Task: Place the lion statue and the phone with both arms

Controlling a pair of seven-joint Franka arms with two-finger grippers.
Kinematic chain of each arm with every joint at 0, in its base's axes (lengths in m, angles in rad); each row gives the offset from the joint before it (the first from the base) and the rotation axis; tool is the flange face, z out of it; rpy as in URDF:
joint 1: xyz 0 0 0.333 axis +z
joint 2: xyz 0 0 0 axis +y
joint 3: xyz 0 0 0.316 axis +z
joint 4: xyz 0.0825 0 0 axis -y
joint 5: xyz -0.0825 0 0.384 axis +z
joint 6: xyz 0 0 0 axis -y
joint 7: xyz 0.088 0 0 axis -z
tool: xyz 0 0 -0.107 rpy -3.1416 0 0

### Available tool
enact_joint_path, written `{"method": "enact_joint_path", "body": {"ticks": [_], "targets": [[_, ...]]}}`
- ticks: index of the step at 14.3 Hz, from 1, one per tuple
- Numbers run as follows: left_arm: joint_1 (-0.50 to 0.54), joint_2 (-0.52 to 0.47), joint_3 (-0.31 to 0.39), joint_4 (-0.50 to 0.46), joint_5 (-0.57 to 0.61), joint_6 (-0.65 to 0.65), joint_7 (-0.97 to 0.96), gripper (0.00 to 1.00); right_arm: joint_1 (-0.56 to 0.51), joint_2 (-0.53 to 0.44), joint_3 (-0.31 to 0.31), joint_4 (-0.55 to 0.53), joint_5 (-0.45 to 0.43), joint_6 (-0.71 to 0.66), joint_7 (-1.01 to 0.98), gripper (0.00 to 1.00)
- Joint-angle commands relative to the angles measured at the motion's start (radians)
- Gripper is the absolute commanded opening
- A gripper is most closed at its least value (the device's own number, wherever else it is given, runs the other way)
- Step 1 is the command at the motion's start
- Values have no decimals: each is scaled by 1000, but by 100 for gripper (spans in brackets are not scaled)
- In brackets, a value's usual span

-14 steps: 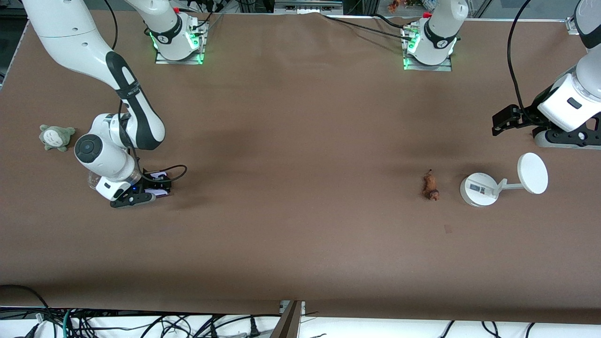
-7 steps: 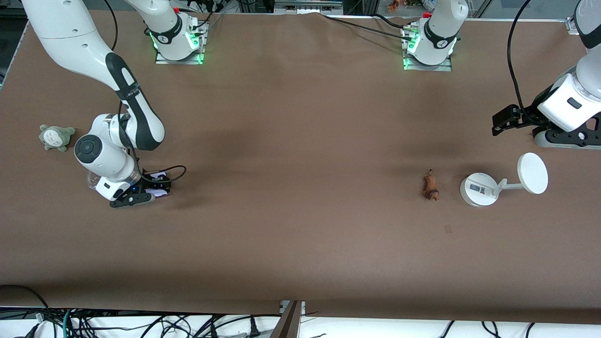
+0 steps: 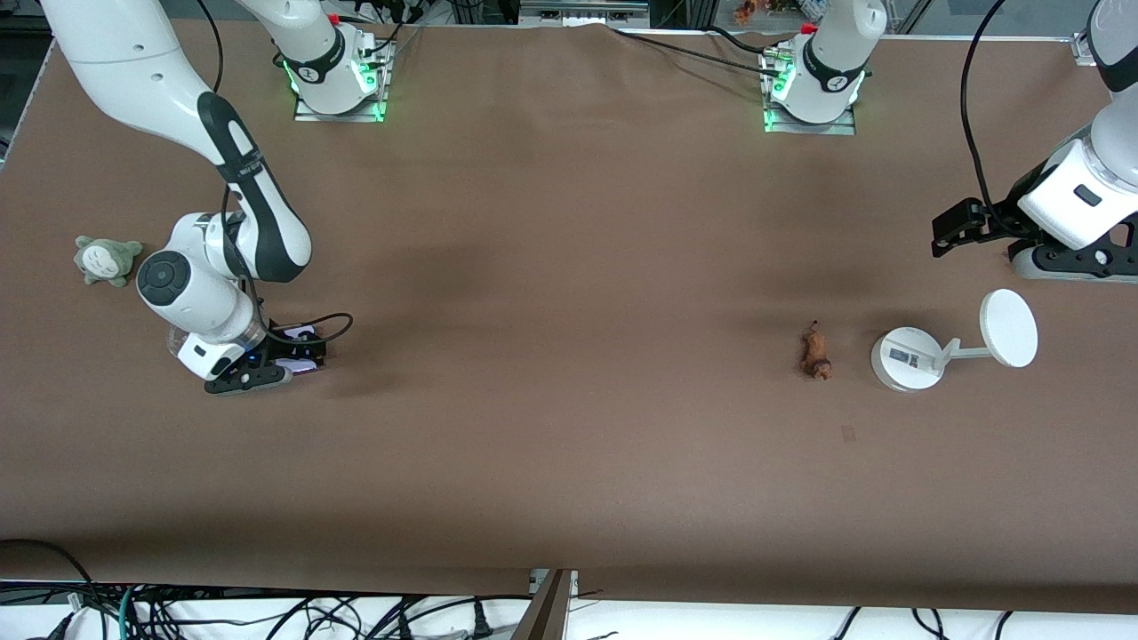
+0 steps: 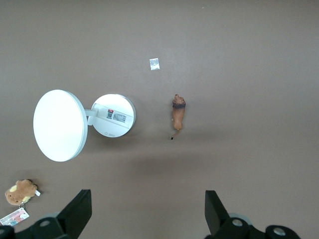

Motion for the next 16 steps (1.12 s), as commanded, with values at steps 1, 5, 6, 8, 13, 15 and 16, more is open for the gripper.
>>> {"method": "enact_joint_path", "body": {"ticks": [1,5,6,8,13,15,16], "targets": [[-7,-18,9,-11,-14,-6,13,100,-3,-127,25,1,17,-177,47,99],[-7,-18,9,-12,-14,-6,13,100,-3,-258,43,132,15,-565,113,99],[-7,-18,9,-12,-14,-6,13,100,-3,-281,43,178,15,-673,124,99],[-7,-18,9,-12,-14,-6,13,100,-1,-310,42,292,15,-876,135,99],[-7,-18,9,-12,-14,-6,13,100,-1,-313,42,522,1,-1188,161,99],[-7,-18,9,-12,-14,-8,13,100,2,-319,43,577,4,-1301,182,99],[-7,-18,9,-12,-14,-8,13,100,6,-339,43,579,3,-1316,183,99]]}}
